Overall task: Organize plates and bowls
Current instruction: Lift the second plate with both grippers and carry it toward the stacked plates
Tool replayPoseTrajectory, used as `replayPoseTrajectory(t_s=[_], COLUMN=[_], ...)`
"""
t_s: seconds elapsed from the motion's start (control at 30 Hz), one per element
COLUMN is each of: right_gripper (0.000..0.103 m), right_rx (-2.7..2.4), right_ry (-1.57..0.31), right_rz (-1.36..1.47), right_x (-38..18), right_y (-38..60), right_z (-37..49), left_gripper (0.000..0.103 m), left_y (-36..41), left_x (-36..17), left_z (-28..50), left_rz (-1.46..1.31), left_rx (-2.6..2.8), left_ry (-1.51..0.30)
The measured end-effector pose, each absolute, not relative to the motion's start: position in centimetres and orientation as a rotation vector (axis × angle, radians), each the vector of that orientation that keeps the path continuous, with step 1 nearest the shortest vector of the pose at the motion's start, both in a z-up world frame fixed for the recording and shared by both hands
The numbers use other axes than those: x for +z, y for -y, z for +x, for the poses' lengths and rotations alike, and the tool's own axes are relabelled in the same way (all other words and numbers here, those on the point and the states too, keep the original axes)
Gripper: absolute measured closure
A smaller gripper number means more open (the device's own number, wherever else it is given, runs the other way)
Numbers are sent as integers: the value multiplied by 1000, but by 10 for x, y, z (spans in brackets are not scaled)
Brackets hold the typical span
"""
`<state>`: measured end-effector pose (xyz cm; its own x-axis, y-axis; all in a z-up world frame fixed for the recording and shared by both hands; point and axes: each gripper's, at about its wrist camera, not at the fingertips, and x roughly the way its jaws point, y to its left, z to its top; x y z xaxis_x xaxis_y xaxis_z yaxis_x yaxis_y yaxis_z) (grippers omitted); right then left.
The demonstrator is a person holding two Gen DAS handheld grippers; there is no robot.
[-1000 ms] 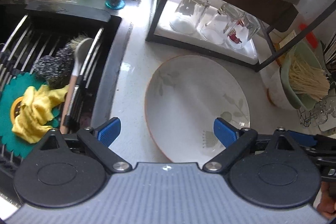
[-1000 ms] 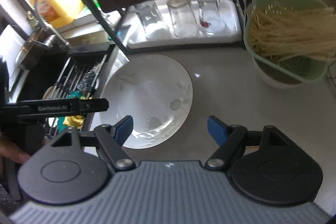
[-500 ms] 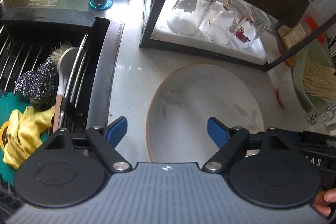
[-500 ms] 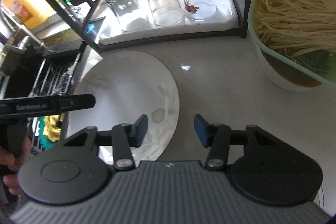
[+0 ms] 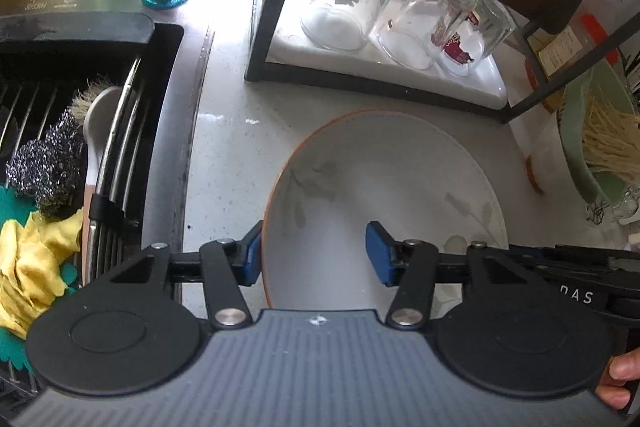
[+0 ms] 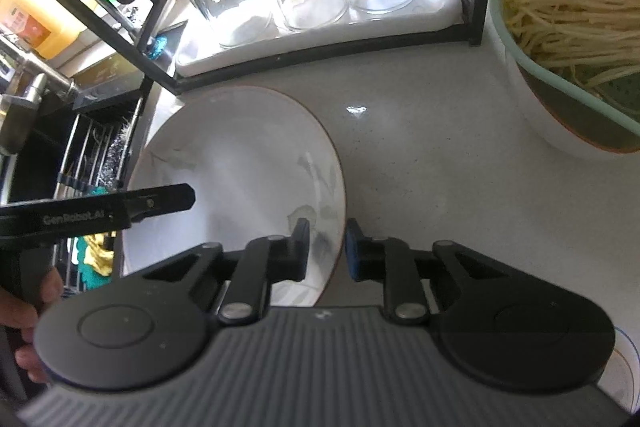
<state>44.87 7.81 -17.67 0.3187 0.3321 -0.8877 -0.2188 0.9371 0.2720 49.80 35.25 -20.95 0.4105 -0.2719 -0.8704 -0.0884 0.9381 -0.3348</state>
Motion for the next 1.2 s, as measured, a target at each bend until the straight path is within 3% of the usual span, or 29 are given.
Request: replayPoseTrajectory(t_s=[0.57,1.2], right_gripper=[81,81], right_rx=[414,422], right_ry=[-1215,-1023], right_rz=[131,248], right_x=[-177,-100], right_y=[-75,-29], right_z=[442,370], left_gripper=[45,45], left_y=[-357,-330], left_x=[-207,-121], left_z=[483,426], left_rz=[-396,-417], left_rx=[-132,-234], left_ry=[-1182,-1009])
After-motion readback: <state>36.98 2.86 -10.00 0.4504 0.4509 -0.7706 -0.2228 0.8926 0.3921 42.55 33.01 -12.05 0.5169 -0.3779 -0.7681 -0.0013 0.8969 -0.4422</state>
